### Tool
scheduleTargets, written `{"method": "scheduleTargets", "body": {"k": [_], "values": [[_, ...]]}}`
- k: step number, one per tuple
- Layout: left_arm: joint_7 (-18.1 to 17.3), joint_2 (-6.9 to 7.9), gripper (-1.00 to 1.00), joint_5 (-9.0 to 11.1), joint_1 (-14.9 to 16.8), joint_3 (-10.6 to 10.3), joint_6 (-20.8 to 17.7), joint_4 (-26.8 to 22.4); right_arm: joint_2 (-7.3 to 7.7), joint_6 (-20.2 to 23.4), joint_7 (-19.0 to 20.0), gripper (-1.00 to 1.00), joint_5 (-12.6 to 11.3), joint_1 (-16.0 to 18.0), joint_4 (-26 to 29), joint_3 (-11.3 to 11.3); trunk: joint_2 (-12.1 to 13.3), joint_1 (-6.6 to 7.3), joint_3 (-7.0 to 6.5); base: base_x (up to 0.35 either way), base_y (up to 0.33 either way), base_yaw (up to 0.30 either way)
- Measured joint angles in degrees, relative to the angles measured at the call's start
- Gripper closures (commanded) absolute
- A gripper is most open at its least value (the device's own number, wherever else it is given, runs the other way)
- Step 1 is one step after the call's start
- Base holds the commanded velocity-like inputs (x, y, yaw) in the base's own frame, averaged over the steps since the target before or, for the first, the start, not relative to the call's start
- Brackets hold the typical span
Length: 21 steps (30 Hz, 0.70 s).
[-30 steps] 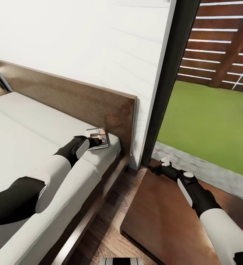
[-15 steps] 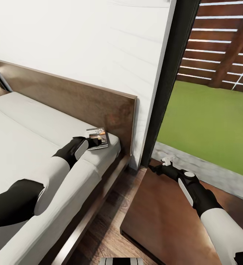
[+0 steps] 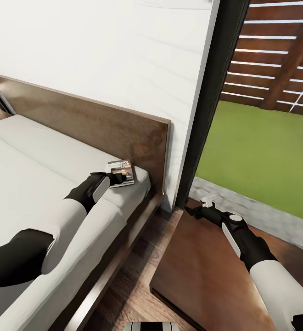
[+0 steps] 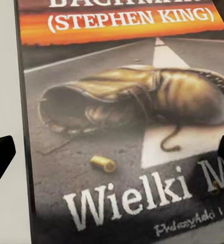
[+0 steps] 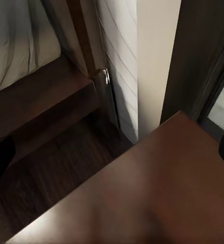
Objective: In the bedroom, move the book from the bed onto either nightstand, and place the two sandals side by side next to the bed.
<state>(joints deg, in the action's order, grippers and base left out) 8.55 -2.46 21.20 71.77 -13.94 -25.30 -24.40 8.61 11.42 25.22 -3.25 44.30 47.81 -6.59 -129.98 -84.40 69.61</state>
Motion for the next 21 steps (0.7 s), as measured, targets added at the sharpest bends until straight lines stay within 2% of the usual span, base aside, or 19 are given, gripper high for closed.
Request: {"method": "scheduleTargets", "body": {"k": [17, 21], "values": [[0.0, -0.08, -1.0, -0.5, -0.1, 0.1, 0.0, -0.1, 0.0, 0.0, 0.0, -1.0, 0.0, 0.0, 0.0, 0.0, 0.0, 0.0, 0.0, 0.0, 0.0, 0.0], [-0.1, -0.08, -1.0, 0.1, -0.1, 0.1, 0.0, -0.1, 0.0, 0.0, 0.0, -1.0, 0.0, 0.0, 0.0, 0.0, 0.0, 0.0, 0.0, 0.0, 0.0, 0.0]]}}
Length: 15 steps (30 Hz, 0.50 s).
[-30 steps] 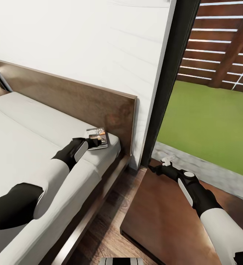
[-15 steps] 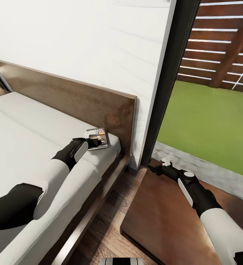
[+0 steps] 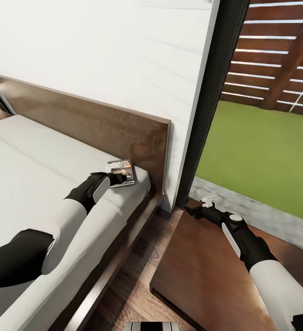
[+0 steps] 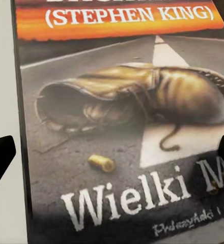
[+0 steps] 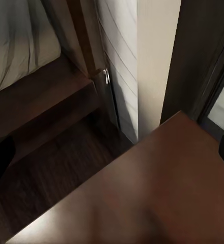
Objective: In the bedroom, move the book from the bed onto either nightstand, and place the two sandals side by side next to the bed.
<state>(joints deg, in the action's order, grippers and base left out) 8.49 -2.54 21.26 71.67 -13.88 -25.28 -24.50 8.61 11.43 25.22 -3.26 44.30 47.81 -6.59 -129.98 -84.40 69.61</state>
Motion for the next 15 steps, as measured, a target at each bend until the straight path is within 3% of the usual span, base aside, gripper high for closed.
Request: {"method": "scheduleTargets", "body": {"k": [15], "values": [[0.0, -0.4, -1.0, -0.4, 0.0, 0.0, -0.1, 0.0, 0.0, 0.0, 0.0, -1.0, 0.0, 0.0, 0.0, 0.0, 0.0, 0.0, 0.0, 0.0, 0.0, 0.0]]}}
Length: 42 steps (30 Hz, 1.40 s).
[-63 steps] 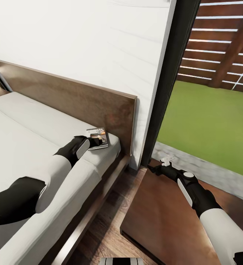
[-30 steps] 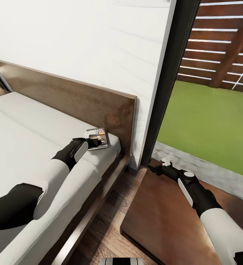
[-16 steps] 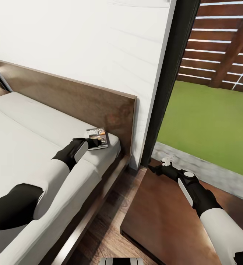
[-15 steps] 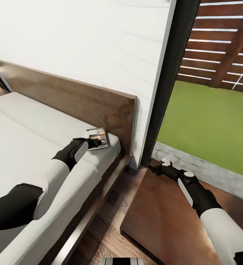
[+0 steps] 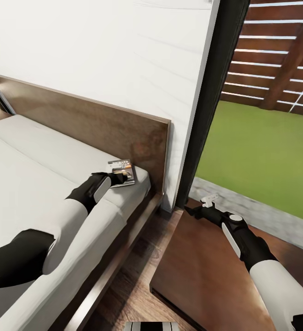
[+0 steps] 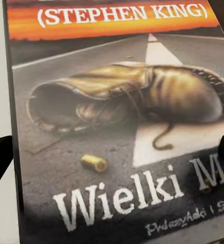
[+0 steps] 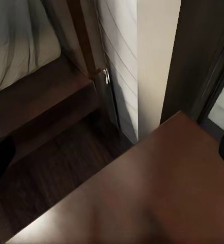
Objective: In the bedroom, move the book from the bed onto either nightstand, and place the two sandals side by side next to the bed.
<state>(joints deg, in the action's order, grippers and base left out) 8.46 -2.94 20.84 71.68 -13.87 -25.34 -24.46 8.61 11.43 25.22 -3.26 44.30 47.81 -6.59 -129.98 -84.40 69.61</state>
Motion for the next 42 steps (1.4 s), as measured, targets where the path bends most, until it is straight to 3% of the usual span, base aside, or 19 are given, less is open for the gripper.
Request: {"method": "scheduleTargets", "body": {"k": [18, 42], "values": [[0.2, -0.64, -1.0, -1.4, 0.0, 0.3, -0.2, 0.0, 0.0, 0.0, 0.0, -1.0, 0.0, 0.0, 0.0, 0.0, 0.0, 0.01, 0.0, 0.0, 0.0, 0.0], [0.3, -0.62, -1.0, -1.2, 0.0, 0.3, -0.1, 0.1, 0.0, 0.0, 0.0, -1.0, 0.0, 0.0, 0.0, 0.0, 0.0, 0.01, 0.0, 0.0, 0.0, 0.0]]}}
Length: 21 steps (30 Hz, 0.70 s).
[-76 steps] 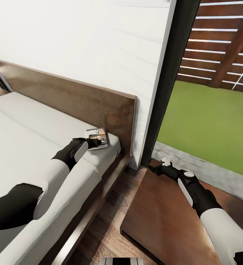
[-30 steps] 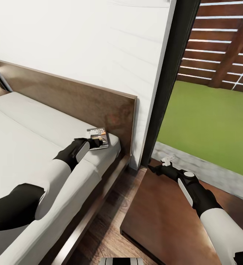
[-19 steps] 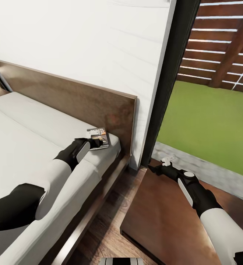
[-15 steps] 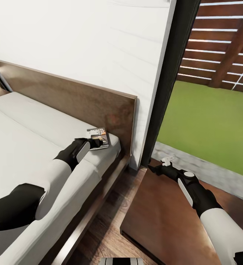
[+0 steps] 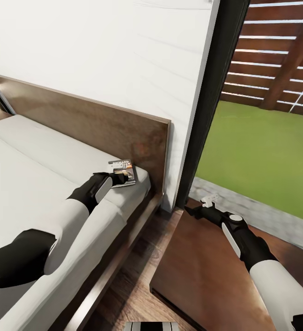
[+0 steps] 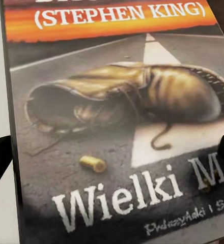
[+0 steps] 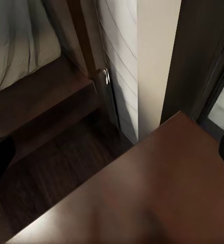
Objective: In the bedroom, move the book from the bed onto either nightstand, and place the two sandals side by side next to the bed.
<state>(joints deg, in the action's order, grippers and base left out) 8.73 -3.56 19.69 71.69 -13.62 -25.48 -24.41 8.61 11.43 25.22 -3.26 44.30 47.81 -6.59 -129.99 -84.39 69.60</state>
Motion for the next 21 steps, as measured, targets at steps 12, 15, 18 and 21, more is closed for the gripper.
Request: {"method": "scheduleTargets", "body": {"k": [12, 15, 18, 21], "values": [[0.0, 0.01, -1.0, 0.0, 0.0, 0.0, 0.0, 0.0, 0.02, 0.0, 0.0, -1.0, 0.0, 0.0, 0.0, 0.0, 0.0, 0.0, 0.0, 0.0, 0.0, 0.0], [0.0, 0.0, -1.0, 0.0, 0.0, 0.0, 0.0, 0.0, 0.01, 0.0, 0.0, -1.0, 0.0, 0.0, 0.0, 0.0, 0.0, 0.0, 0.0, 0.0, 0.0, 0.0], [0.0, 0.0, -1.0, 0.0, 0.0, 0.0, 0.0, 0.0, 0.0, 0.0, 0.0, -1.0, 0.0, 0.0, 0.0, 0.0, 0.0, 0.0, 0.0, 0.0, 0.0, 0.0], [0.0, 0.0, -1.0, 0.0, 0.0, 0.0, 0.0, 0.0, 0.0, 0.0, 0.0, -1.0, 0.0, 0.0, 0.0, 0.0, 0.0, 0.0, 0.0, 0.0, 0.0, 0.0]]}}
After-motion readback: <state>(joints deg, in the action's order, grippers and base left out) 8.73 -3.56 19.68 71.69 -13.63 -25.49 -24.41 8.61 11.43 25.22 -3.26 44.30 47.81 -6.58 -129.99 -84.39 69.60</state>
